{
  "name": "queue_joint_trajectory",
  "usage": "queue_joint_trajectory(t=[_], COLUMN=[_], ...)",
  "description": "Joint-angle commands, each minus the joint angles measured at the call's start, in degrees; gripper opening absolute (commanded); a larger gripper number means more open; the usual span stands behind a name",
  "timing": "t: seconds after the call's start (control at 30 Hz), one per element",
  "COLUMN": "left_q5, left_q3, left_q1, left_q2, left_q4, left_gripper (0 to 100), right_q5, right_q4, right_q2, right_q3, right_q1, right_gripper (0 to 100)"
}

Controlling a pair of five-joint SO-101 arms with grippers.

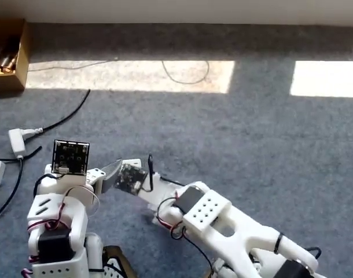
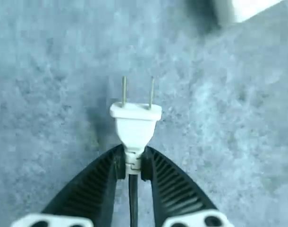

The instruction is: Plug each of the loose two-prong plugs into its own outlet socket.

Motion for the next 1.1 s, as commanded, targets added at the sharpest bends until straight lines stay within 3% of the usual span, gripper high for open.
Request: queue_joint_trajectory(t=[0.0,0.2,0.37,0.77,0.9,1.07], left_q5=[0.3,3.1,7.2,7.2,7.0,6.1], left_q3=[-8.7,-23.8,-25.5,-17.6,-10.4,-8.1], left_q1=[-0.3,0.8,6.8,11.5,11.5,11.5], left_q2=[0.4,14.6,26.1,19.6,19.7,19.6], left_q4=[5.2,11.8,11.3,5.5,-0.3,-0.7], left_gripper=[39,45,45,45,45,45], right_q5=[-5.2,-6.1,-6.2,-6.2,-6.0,-4.8], right_q4=[1.9,-3.3,-3.1,-2.9,1.0,7.1], right_q2=[-14.2,-29.0,-29.5,-29.5,-29.5,-29.1], right_q3=[-7.6,4.5,5.7,5.3,0.6,-10.9], right_q1=[2.8,6.5,6.2,0.6,0.9,3.5], right_gripper=[0.6,0.6,0.6,0.6,0.6,0.6])
